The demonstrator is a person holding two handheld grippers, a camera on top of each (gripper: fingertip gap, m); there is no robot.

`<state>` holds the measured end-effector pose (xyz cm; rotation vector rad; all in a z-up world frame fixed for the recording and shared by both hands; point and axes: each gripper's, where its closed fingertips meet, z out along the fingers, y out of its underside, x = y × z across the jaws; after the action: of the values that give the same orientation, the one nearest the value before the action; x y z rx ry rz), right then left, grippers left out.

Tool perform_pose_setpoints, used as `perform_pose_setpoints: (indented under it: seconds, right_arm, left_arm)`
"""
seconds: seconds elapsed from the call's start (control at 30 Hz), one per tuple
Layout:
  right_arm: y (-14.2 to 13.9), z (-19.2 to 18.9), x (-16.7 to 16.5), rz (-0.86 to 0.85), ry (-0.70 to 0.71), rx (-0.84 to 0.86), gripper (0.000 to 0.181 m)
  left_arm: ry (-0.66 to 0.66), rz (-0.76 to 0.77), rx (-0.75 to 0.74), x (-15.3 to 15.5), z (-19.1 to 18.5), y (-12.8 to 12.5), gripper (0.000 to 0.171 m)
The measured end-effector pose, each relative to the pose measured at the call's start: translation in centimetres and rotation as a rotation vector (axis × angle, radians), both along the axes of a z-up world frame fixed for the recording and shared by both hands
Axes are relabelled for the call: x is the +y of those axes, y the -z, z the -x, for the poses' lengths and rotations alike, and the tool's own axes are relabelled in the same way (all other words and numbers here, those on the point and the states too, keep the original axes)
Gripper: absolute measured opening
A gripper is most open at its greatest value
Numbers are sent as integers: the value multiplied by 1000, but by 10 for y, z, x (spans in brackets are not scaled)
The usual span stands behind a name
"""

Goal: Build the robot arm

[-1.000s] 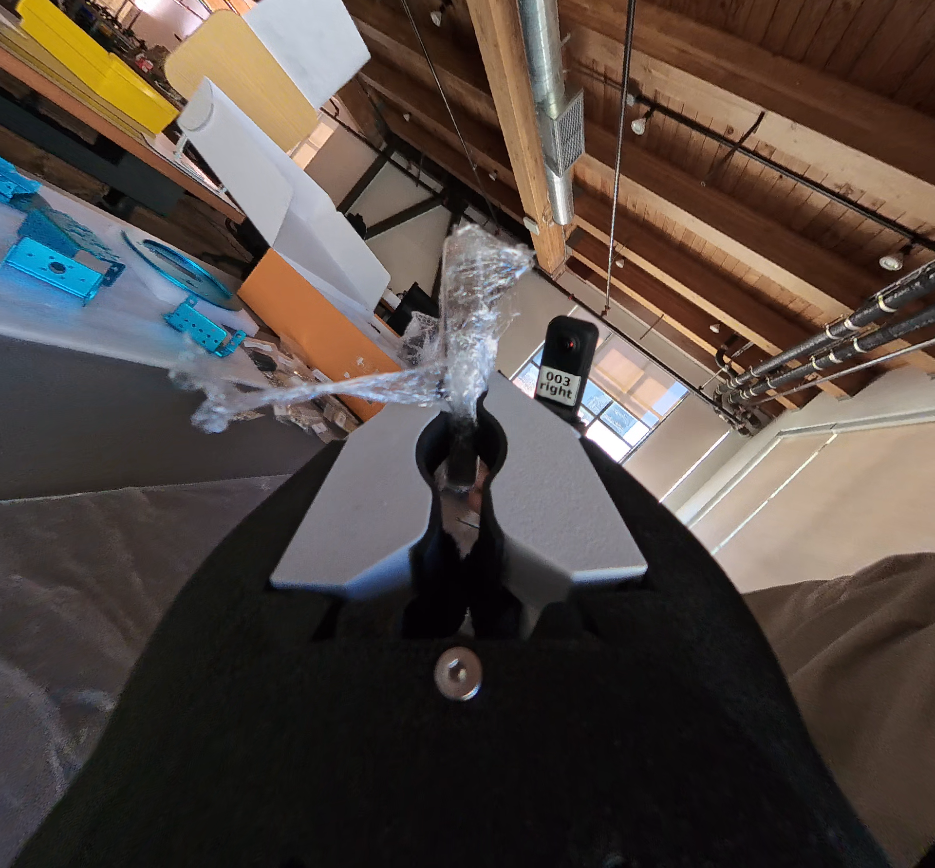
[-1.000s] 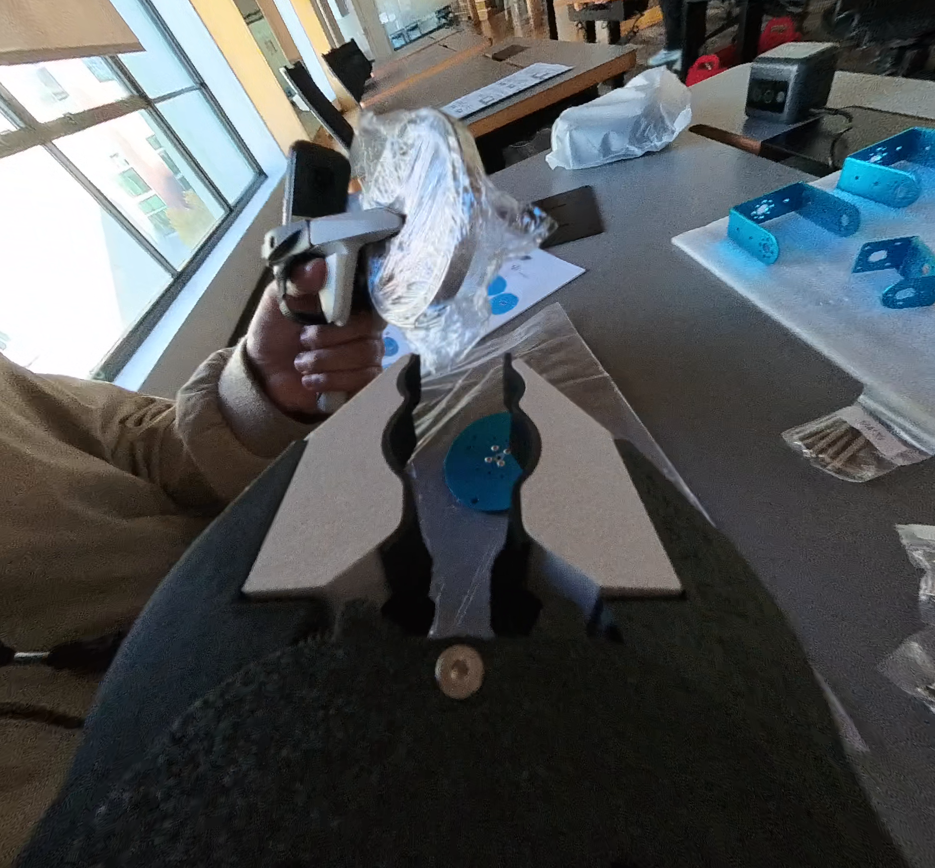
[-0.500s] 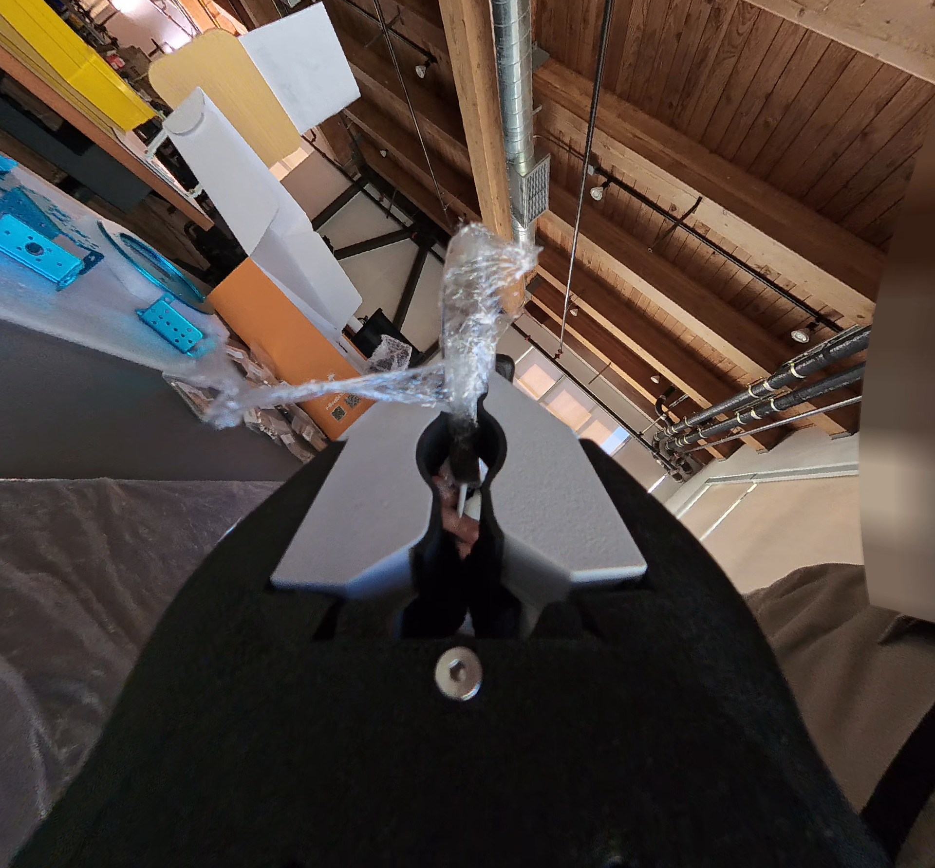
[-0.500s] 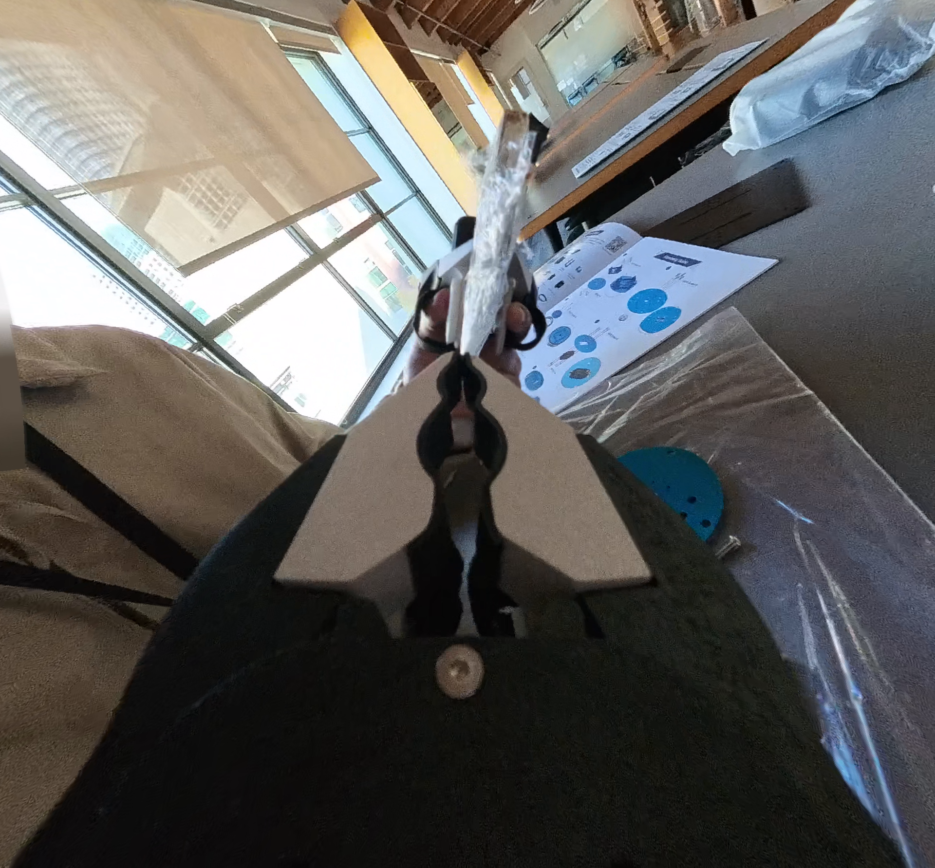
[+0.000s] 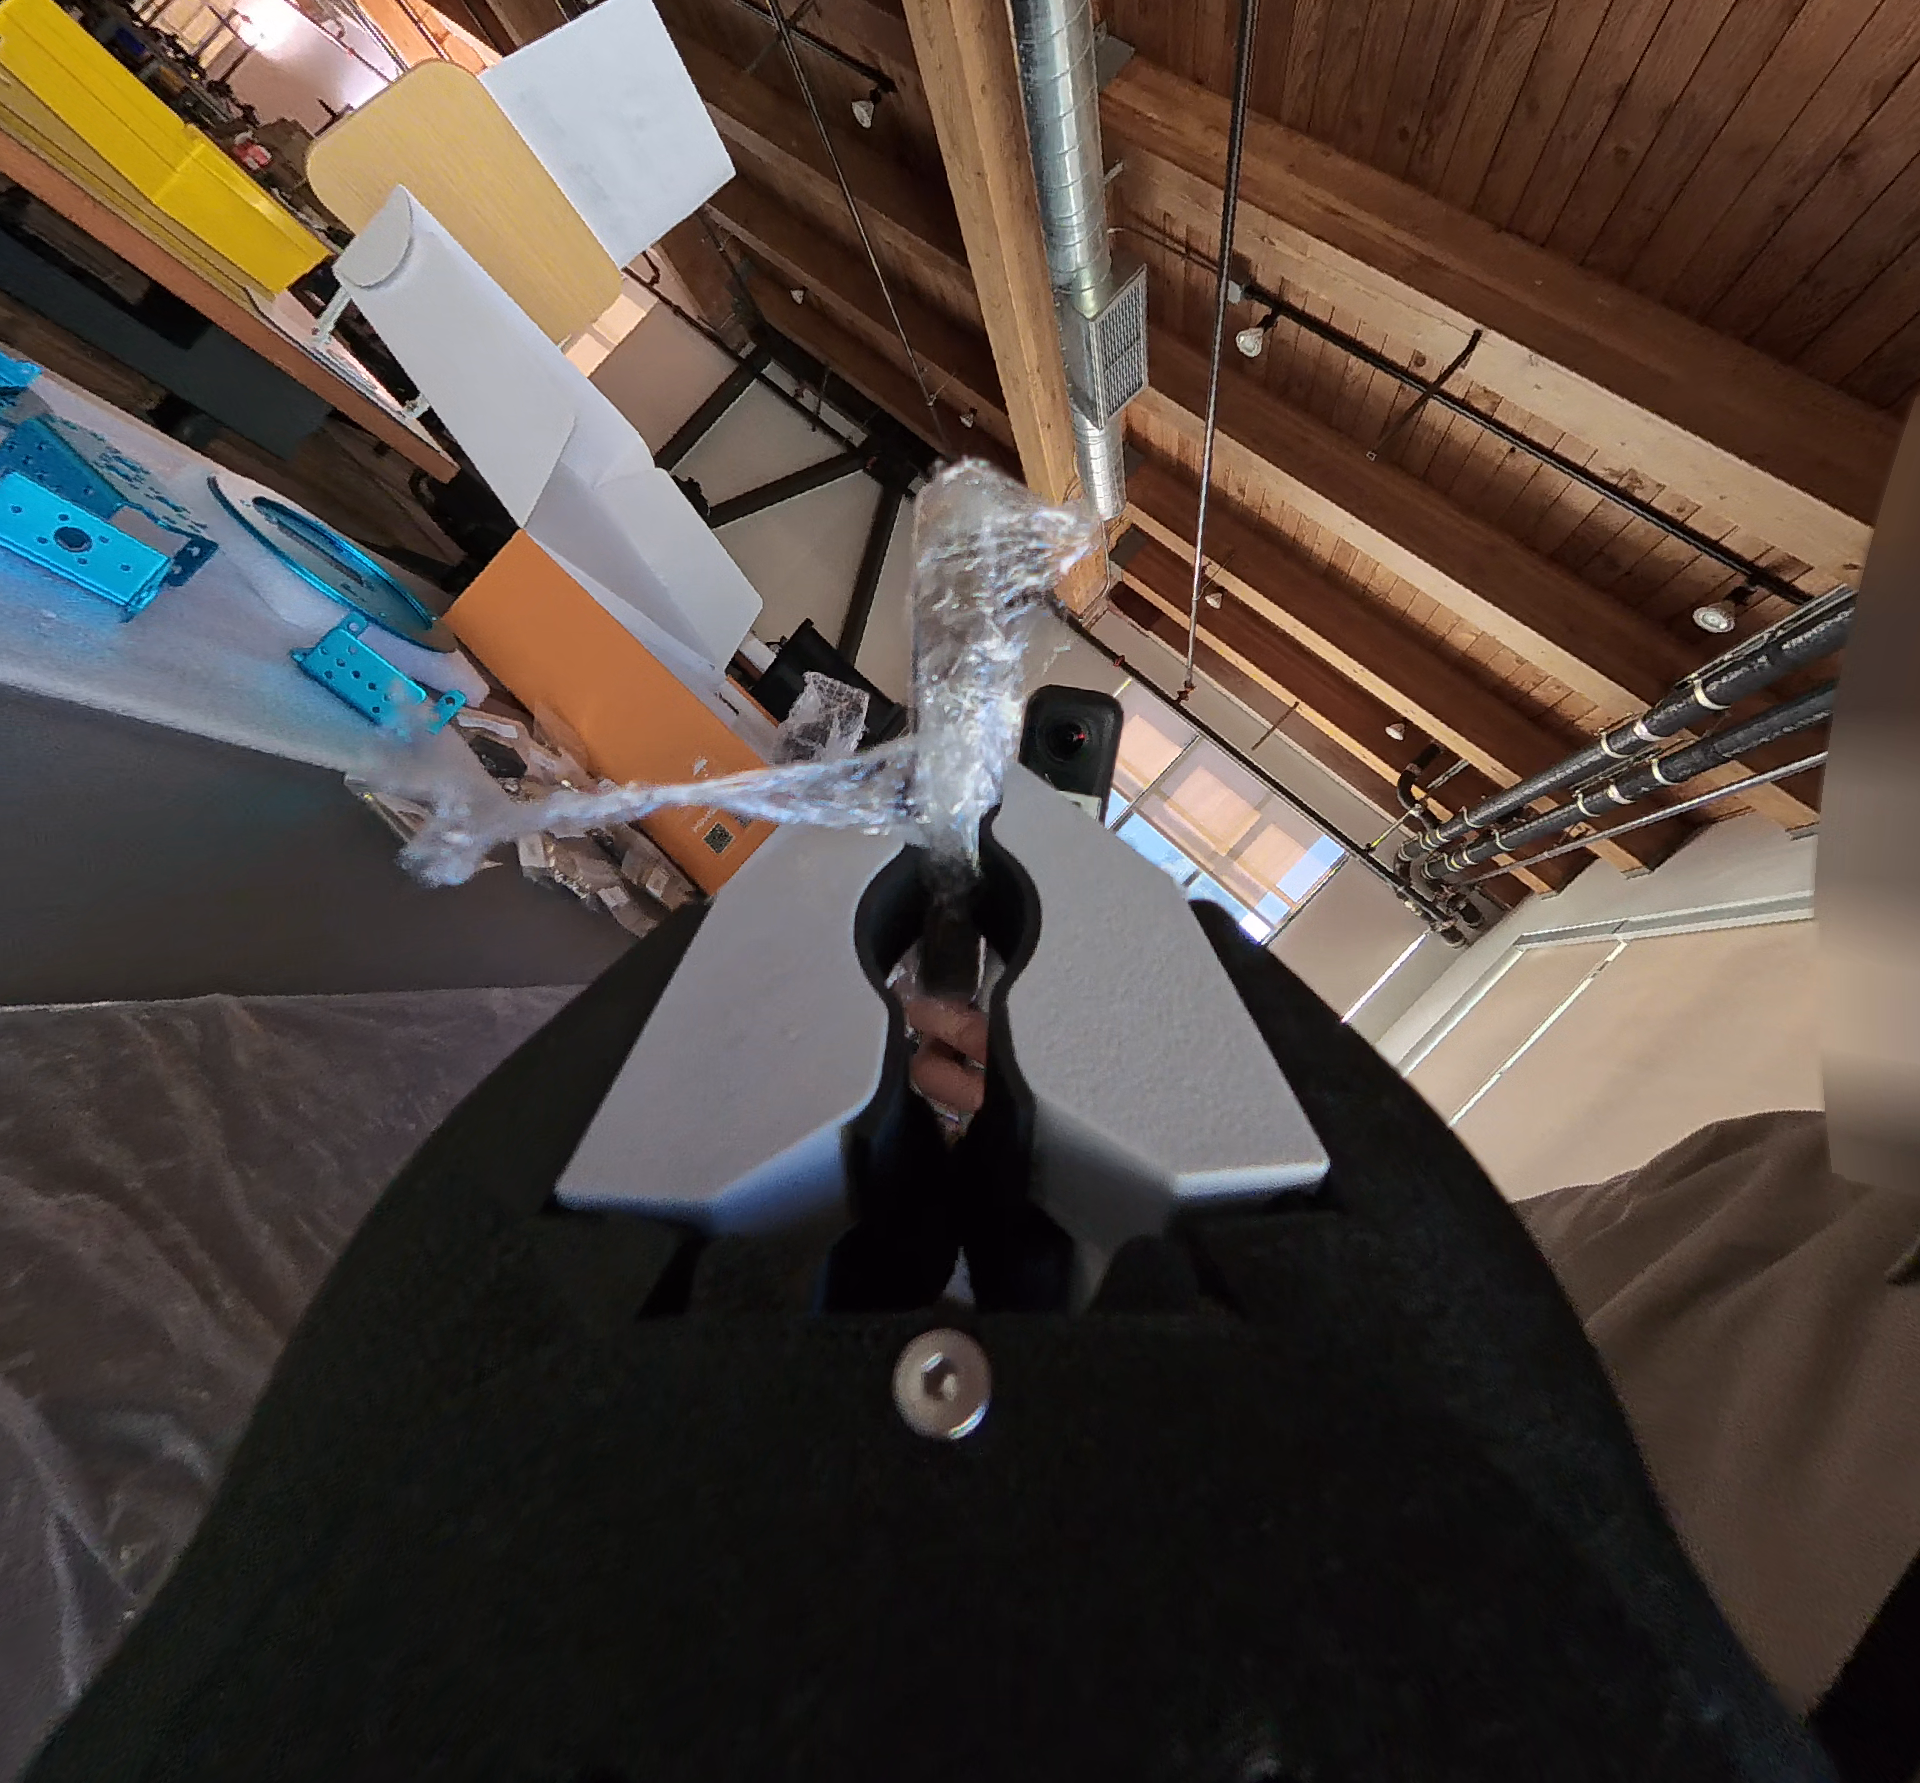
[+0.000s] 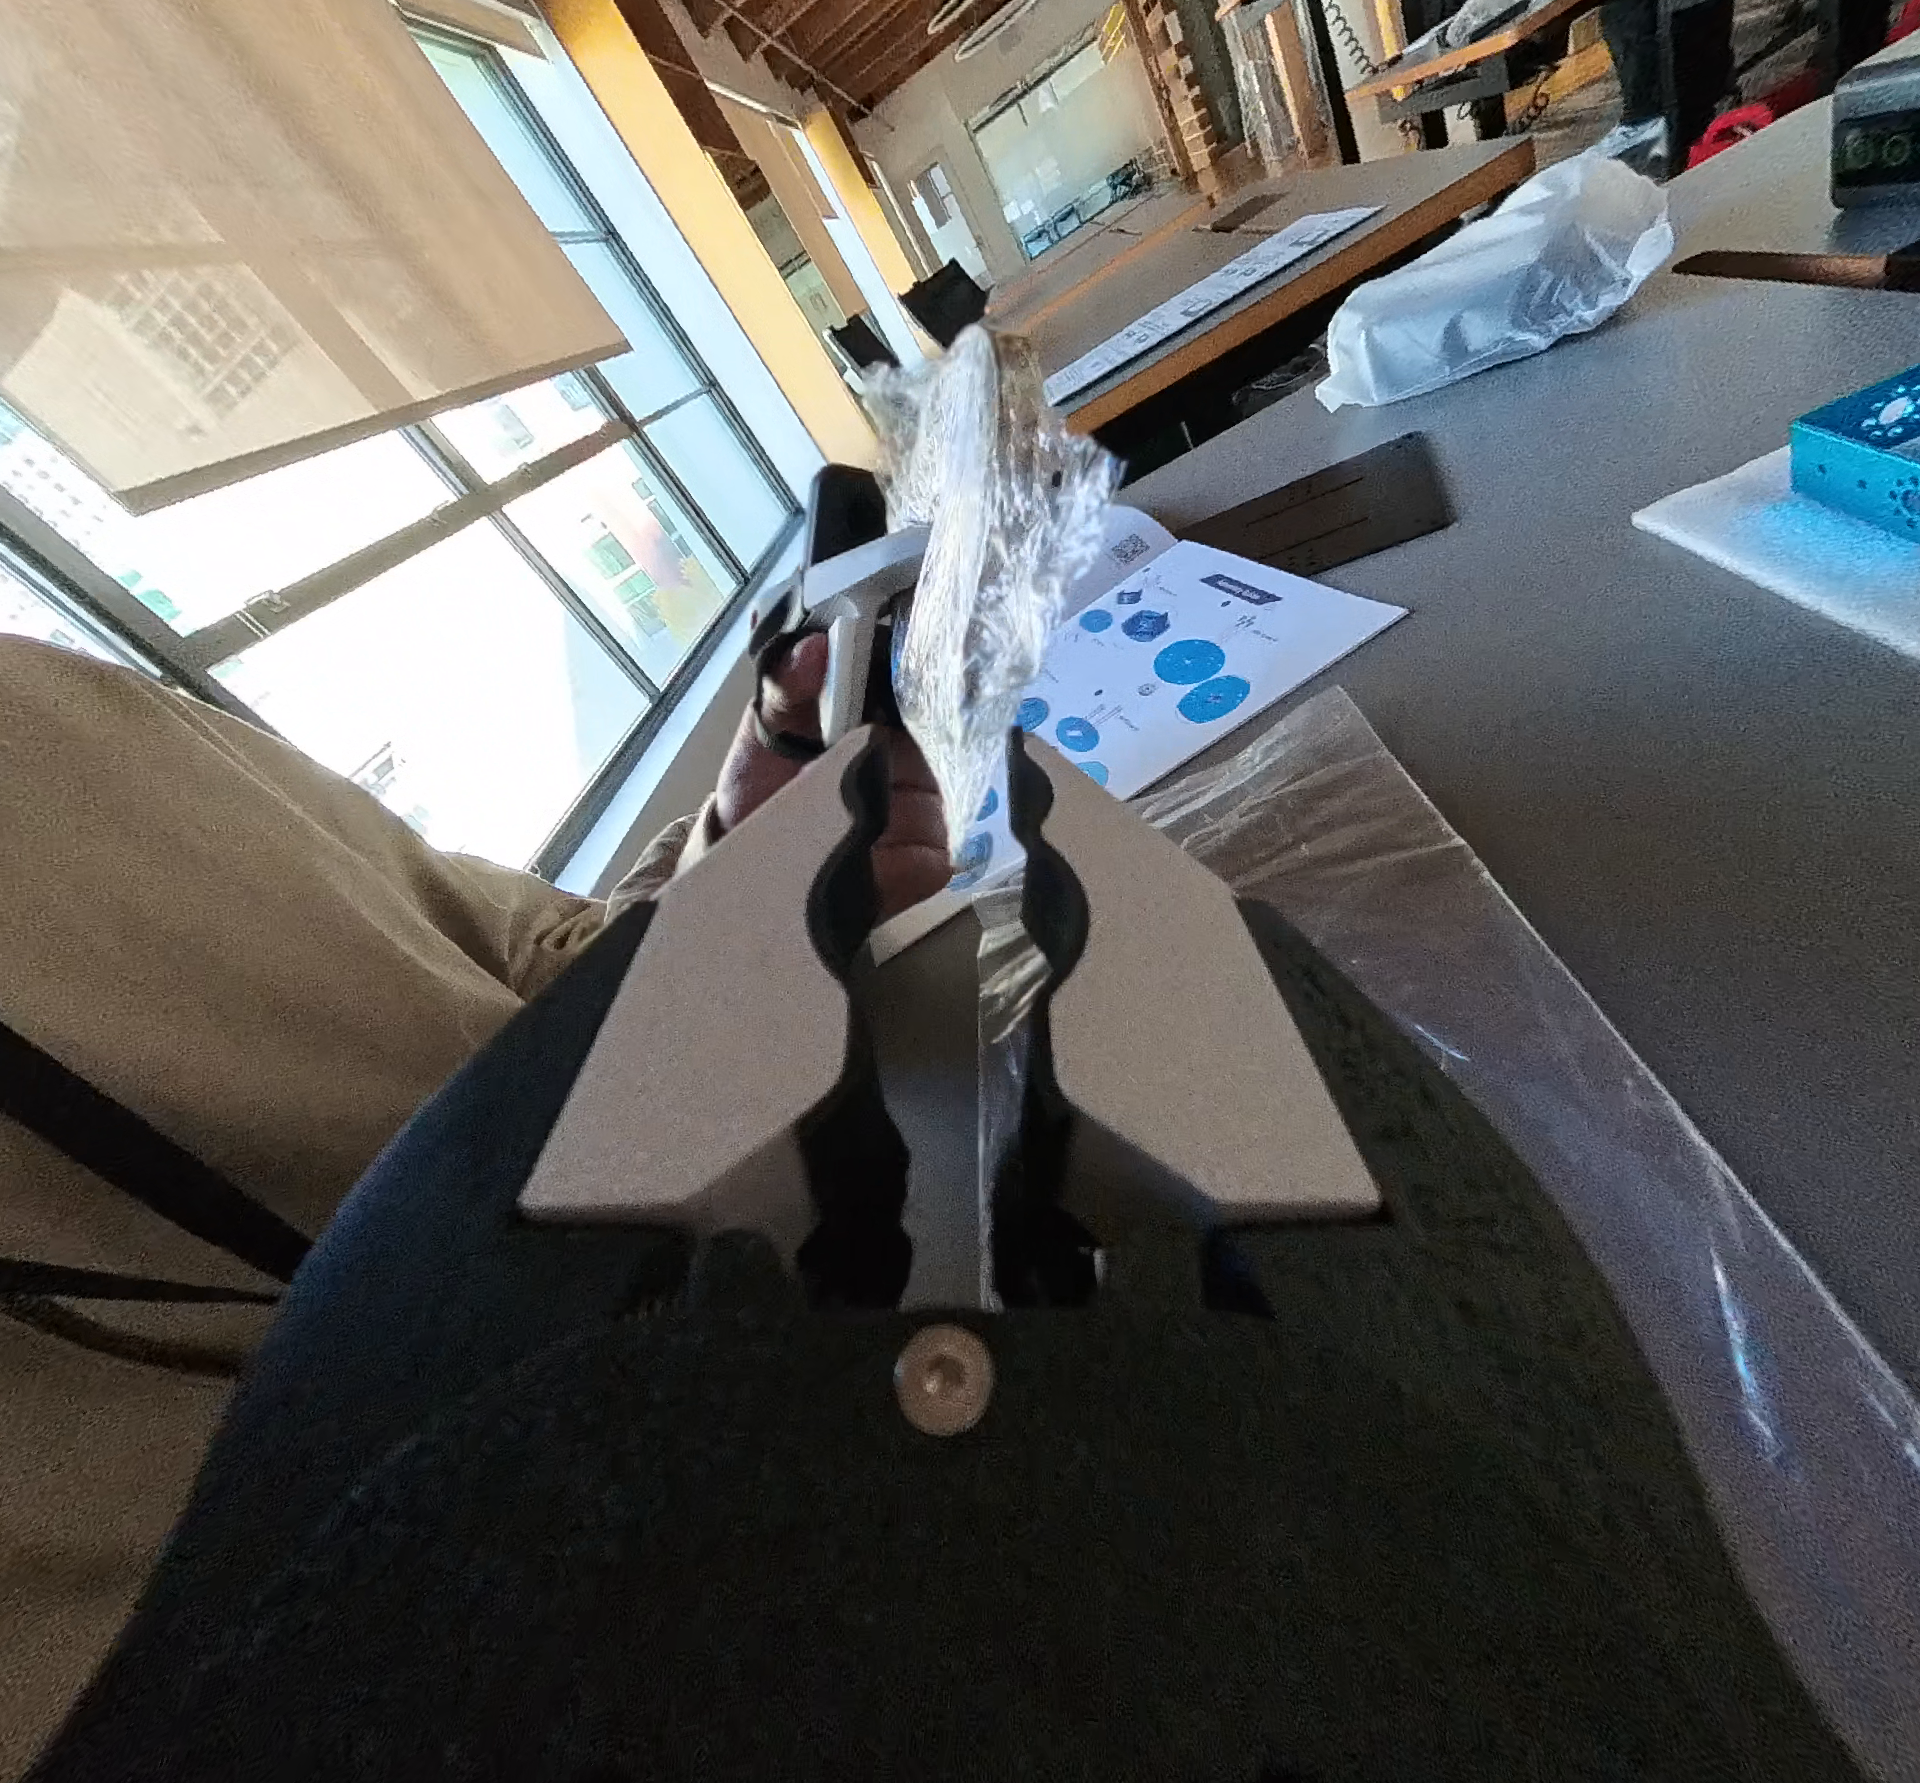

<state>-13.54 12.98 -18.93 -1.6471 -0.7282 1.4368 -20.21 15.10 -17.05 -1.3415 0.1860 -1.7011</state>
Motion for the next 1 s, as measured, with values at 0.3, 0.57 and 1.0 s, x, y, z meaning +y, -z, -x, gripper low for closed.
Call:
perform_pose_setpoints:
  seconds: [0.3, 0.57, 1.0]
  right_arm:
    - [-14, -13, 2, 55, -11, 87, 0]
    - [-44, -16, 1, -16, -32, 112, 0]
    - [-80, 49, -6, -82, -303, -18, 0]
  left_arm:
    - [62, -4, 13, -10, -7, 4, 1]
    - [138, -120, 159, -44, -28, 6, 12]
    - [229, 335, -288, -48, 3, 23, 22]
